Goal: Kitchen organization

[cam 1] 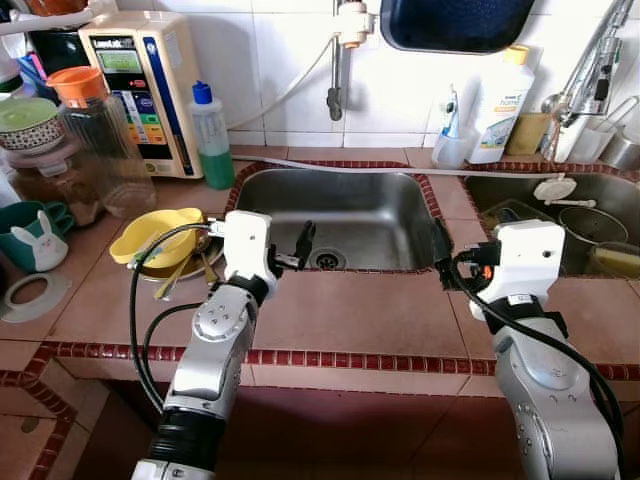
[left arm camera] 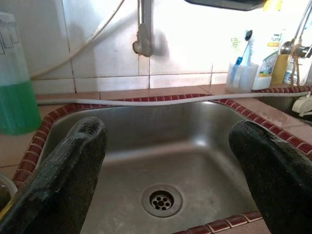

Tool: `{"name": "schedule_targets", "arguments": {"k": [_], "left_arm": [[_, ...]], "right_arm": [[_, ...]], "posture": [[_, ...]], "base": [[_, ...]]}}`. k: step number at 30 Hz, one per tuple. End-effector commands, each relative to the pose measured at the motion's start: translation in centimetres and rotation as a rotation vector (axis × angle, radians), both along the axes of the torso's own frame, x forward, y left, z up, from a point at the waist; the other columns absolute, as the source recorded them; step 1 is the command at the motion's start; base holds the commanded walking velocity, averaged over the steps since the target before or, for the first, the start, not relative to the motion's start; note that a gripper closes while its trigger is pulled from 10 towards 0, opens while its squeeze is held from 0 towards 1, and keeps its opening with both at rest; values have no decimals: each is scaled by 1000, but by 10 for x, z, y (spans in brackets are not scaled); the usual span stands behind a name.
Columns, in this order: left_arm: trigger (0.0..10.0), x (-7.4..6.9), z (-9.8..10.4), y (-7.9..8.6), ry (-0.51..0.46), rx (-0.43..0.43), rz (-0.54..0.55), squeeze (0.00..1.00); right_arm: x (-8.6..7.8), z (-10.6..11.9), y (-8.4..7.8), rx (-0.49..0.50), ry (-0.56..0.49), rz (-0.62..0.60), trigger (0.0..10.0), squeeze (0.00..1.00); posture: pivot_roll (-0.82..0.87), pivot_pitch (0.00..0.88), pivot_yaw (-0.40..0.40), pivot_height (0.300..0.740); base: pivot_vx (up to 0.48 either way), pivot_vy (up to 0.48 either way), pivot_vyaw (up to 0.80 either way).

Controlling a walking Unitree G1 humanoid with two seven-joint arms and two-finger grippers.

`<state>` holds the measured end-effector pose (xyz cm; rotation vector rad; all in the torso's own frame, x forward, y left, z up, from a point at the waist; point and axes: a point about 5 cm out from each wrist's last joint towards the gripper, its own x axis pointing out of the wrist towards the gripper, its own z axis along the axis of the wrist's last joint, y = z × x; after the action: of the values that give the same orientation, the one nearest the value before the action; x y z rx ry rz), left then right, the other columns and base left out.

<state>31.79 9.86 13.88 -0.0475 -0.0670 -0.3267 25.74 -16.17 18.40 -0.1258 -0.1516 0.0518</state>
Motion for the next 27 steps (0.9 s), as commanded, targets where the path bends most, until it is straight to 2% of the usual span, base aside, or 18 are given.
{"name": "schedule_targets", "arguments": {"k": [1,12,21,27], "left_arm": [[10000,0,0,0,-2,13,4,0],[10000,0,1,-2,-7,18,5,0],[10000,-1,0,-2,-7,33,9,0],[10000,0,0,-6,-12,36,8,0]], "right_arm": [[-1,6,1,-1,-24,7,10000,0],[-2,7,3,6,-27,30,10000,0],[0,8,1,-5,-28,29,10000,0],[0,8,0,-5,-26,31,10000,0]], "posture": [[2,0,31,740],[5,0,28,740],[7,0,21,740],[1,0,14,740]], "base": [[0,0,0],[0,0,0],[0,0,702],[0,0,0]]}}
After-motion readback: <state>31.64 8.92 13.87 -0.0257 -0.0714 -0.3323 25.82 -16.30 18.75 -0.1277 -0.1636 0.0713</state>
